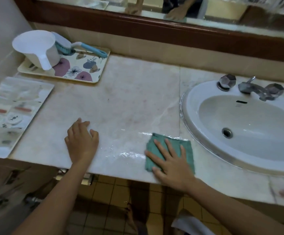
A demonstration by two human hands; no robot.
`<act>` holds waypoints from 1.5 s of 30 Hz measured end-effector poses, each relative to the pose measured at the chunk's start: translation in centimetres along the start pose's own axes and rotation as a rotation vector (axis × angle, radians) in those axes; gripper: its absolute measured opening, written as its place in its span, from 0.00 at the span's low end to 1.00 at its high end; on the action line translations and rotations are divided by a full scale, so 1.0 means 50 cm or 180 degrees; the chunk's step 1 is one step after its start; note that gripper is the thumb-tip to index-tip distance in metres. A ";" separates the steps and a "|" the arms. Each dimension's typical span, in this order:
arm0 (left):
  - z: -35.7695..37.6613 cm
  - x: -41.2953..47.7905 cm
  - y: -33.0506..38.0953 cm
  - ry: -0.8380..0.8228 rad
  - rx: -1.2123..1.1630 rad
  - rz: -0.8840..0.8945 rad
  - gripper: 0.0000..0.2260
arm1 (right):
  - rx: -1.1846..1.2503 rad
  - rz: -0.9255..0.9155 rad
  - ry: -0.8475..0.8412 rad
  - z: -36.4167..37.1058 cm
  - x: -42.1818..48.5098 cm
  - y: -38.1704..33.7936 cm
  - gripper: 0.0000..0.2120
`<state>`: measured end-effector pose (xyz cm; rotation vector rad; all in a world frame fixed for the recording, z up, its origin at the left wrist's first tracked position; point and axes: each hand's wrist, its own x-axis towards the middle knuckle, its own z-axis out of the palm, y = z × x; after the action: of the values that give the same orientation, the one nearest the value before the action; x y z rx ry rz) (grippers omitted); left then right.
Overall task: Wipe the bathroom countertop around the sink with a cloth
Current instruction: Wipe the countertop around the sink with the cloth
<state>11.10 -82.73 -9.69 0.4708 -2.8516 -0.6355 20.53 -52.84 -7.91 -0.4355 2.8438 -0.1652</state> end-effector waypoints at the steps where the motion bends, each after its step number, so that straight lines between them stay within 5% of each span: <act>1: 0.000 -0.001 0.000 -0.0002 0.0010 0.0012 0.17 | 0.0079 0.0025 -0.0036 -0.006 0.043 -0.016 0.26; 6: -0.001 -0.003 -0.002 0.0071 -0.0029 0.0042 0.17 | 0.0103 -0.0158 0.0076 -0.032 0.154 -0.030 0.24; 9: -0.002 -0.004 0.000 0.0107 -0.0014 0.0058 0.16 | 0.0295 0.0255 0.0229 -0.029 0.137 0.009 0.23; 13: -0.008 -0.009 0.009 0.0107 0.0032 0.0039 0.16 | 0.0451 0.0957 0.0374 -0.010 0.051 0.049 0.25; 22: -0.004 -0.015 0.014 0.0132 0.0118 0.0081 0.16 | 0.0066 0.1339 0.0303 0.049 -0.272 0.241 0.25; 28: 0.000 -0.010 0.033 0.0064 0.0172 -0.0169 0.15 | 0.0277 0.1679 0.0469 0.058 -0.242 0.199 0.27; 31: 0.018 -0.047 0.128 0.0192 -0.0158 -0.0678 0.14 | 0.0277 0.1215 0.0402 0.059 -0.237 0.199 0.26; 35: 0.073 -0.192 0.322 -0.0043 -0.0812 -0.0134 0.13 | 0.0251 0.0707 0.0442 0.058 -0.297 0.281 0.25; 45: 0.159 -0.514 0.704 -0.0681 -0.1413 0.1037 0.11 | 0.0279 0.1664 0.0733 0.081 -0.556 0.622 0.26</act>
<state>23.81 -40.67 -4.04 -0.1366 -2.7519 -1.2648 38.59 -15.08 -9.90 0.3711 3.0407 -0.2474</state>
